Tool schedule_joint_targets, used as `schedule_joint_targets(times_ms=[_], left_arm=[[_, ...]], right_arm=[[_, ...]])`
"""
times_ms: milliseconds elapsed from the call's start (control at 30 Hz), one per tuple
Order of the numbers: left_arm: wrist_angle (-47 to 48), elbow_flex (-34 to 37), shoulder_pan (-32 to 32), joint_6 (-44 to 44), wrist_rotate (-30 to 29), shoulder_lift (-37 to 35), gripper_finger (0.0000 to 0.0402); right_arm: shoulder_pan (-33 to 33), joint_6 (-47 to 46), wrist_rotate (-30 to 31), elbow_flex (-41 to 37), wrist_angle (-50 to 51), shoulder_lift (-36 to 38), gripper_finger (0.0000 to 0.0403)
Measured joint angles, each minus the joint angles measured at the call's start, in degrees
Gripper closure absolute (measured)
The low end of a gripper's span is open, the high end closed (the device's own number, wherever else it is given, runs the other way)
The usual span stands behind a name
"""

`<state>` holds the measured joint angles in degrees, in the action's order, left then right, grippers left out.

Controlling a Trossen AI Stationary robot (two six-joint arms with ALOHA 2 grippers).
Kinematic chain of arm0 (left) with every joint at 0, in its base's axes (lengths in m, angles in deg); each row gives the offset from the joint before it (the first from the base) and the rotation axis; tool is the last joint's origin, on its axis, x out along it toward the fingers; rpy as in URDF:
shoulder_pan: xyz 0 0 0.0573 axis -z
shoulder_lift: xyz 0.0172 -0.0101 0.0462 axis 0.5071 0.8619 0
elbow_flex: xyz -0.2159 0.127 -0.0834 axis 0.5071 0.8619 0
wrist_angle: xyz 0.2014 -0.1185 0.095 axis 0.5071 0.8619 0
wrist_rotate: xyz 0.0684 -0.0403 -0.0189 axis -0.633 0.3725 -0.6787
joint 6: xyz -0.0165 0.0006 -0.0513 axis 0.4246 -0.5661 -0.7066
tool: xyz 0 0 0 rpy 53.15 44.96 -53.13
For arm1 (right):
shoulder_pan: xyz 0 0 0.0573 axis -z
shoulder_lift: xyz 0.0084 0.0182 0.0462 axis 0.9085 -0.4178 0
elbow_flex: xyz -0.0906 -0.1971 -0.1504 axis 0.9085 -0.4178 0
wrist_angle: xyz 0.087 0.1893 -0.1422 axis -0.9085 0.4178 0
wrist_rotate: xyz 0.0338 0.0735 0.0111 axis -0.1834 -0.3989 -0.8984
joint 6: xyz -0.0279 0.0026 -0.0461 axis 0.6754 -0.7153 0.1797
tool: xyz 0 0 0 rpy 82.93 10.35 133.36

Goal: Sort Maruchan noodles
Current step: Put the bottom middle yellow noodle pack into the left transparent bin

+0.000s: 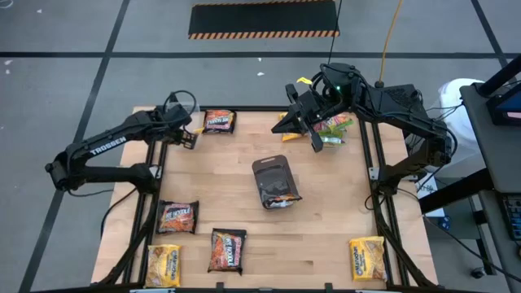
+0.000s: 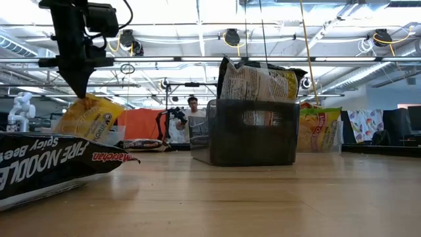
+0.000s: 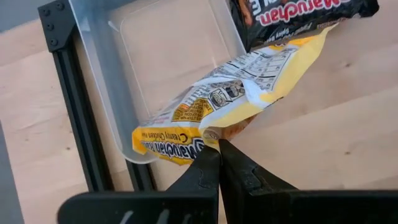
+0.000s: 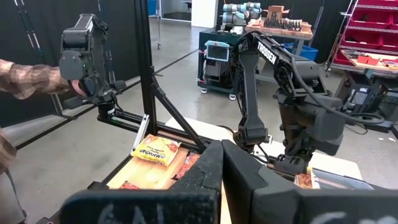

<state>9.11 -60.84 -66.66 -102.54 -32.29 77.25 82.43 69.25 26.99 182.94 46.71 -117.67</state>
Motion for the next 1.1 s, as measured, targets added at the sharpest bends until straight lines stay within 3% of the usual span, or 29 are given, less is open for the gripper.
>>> schedule_joint_targets(times_ms=[267,867,1100], left_arm=[[0.16,0.0,0.03,0.49,0.06,0.0,0.0397],[4.74,0.0,0.01,3.29,4.46,0.0,0.0322],[7.03,0.0,0.01,5.31,6.25,0.0,0.0319]], right_arm=[[0.0,0.0,0.0,0.0,0.0,0.0,0.0403],[0.0,1.51,0.0,0.0,0.02,0.0,0.0403],[0.04,4.9,0.34,0.0,0.02,0.0,0.0403]])
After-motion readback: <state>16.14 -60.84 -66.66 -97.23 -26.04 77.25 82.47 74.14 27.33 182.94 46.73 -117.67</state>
